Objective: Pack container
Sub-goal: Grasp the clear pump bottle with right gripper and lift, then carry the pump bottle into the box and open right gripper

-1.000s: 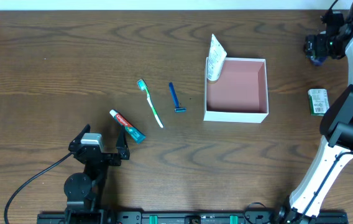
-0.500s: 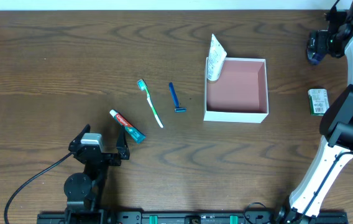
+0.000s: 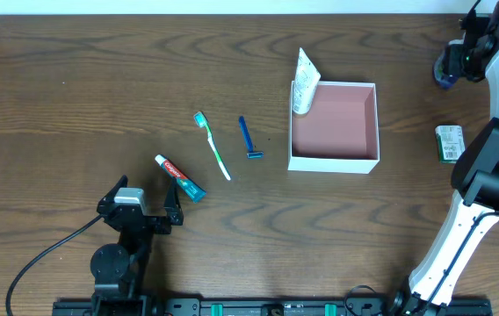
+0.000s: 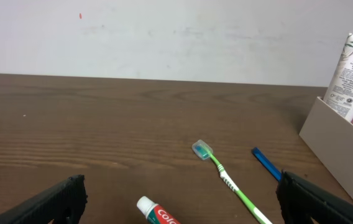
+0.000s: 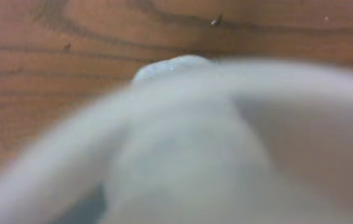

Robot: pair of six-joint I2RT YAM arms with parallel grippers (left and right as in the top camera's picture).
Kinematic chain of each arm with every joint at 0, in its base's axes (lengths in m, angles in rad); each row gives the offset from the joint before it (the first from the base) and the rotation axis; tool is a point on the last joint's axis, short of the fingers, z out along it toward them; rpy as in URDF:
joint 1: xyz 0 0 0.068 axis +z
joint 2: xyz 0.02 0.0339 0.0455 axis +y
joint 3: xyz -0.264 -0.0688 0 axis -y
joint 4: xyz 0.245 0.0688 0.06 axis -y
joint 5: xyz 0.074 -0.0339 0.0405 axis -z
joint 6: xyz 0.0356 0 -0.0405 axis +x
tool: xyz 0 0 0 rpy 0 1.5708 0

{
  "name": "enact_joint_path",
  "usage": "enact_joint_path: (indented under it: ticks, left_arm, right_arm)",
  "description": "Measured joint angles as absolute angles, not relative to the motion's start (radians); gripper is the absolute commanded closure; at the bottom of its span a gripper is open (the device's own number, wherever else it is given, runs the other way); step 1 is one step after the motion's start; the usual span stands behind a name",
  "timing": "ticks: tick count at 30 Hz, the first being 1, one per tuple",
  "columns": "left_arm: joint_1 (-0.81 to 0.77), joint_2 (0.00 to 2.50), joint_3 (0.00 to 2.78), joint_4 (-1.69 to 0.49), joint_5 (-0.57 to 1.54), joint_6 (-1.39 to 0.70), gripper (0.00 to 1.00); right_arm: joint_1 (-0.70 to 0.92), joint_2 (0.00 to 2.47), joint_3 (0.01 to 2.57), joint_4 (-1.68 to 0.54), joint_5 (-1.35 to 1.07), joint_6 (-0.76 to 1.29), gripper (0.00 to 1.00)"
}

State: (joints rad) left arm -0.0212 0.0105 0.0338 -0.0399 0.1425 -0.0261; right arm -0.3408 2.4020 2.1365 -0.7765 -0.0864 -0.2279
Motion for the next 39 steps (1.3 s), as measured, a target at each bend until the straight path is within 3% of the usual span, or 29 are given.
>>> enact_joint_path:
  ticks: [8, 11, 22, 25, 39]
  left_arm:
    - [-0.021, 0.010, 0.034, -0.040, 0.142, -0.026, 0.02]
    - [-0.021, 0.010, 0.034, -0.040, 0.142, -0.026, 0.02]
    - [-0.021, 0.010, 0.034, -0.040, 0.142, -0.026, 0.02]
    - [-0.021, 0.010, 0.034, -0.040, 0.142, -0.026, 0.02]
    - [-0.021, 0.010, 0.034, -0.040, 0.142, -0.026, 0.02]
  right_arm:
    - [-0.341, 2.402, 2.136, -0.767, -0.086, -0.218, 0.57]
    - [-0.341, 2.405, 2.136, -0.758, -0.088, -0.205, 0.66]
    - [-0.341, 2.409, 2.136, -0.740, -0.089, -0.157, 0.73]
    - [-0.341, 2.409, 2.136, -0.739, -0.088, -0.144, 0.88]
    - [-0.337, 2.349, 2.118, -0.847, -0.083, -0.102, 0.88]
